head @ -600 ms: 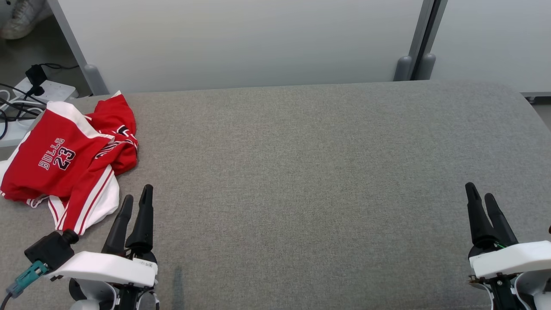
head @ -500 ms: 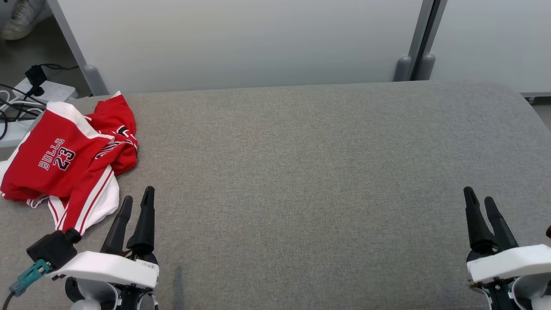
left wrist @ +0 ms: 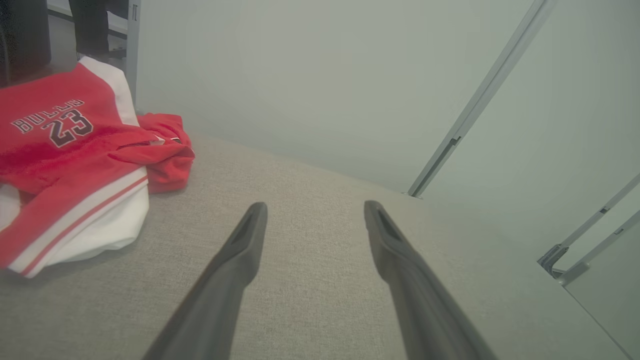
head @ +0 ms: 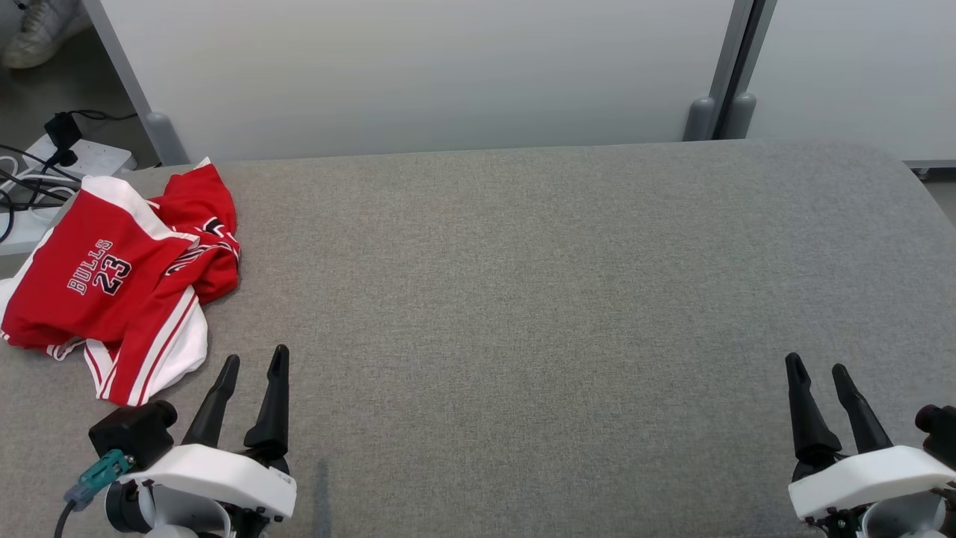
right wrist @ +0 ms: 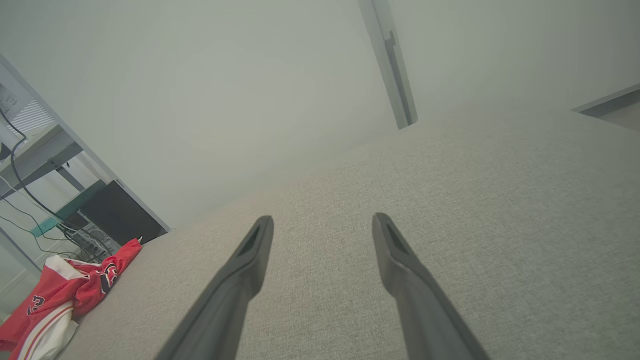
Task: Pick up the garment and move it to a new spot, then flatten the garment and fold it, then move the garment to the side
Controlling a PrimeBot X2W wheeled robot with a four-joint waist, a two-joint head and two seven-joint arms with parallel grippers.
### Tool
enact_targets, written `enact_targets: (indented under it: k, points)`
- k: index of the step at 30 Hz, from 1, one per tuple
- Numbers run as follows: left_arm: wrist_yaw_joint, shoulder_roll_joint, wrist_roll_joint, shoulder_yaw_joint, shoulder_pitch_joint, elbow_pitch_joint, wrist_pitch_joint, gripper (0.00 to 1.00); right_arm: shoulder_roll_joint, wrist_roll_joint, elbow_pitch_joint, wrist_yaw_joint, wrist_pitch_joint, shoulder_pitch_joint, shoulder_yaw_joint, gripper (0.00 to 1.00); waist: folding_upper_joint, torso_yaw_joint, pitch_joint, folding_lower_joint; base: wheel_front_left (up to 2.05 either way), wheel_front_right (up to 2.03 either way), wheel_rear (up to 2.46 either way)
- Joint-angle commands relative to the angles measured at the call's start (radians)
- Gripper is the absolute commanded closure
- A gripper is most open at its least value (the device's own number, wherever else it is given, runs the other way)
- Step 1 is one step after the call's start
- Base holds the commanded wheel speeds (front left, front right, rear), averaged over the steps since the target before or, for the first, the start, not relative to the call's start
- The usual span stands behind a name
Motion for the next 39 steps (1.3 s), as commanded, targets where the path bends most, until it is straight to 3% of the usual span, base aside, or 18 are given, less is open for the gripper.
enact_targets:
  k: [1, 15, 28, 39]
  points:
    - [0.011, 0.026, 0.041, 0.013, -0.051, -0.019, -0.015, 0.0, -0.012, -0.043, -0.019, 0.005, -0.018, -0.02, 0.019, 0.0, 0.0, 0.001, 0.0, -0.0001, 0.0, 0.0, 0.0]
    - [0.055, 0.043, 0.161, -0.009, -0.059, 0.022, -0.054, 0.0, -0.007, -0.215, -0.009, 0.006, -0.056, -0.011, 0.028, 0.0, 0.0, 0.003, -0.003, -0.0001, 0.0, 0.0, 0.0]
    - [0.033, 0.016, 0.198, 0.022, -0.068, 0.081, -0.092, 0.0, 0.01, -0.274, 0.015, 0.007, -0.094, 0.003, 0.024, 0.0, 0.0, 0.006, -0.008, -0.0001, 0.0, 0.0, 0.0]
    - [0.039, 0.018, 0.302, 0.03, -0.088, 0.134, -0.124, 0.0, 0.004, -0.361, 0.026, 0.007, -0.126, 0.003, 0.033, 0.0, 0.0, 0.011, -0.015, -0.0001, 0.0, 0.0, 0.0]
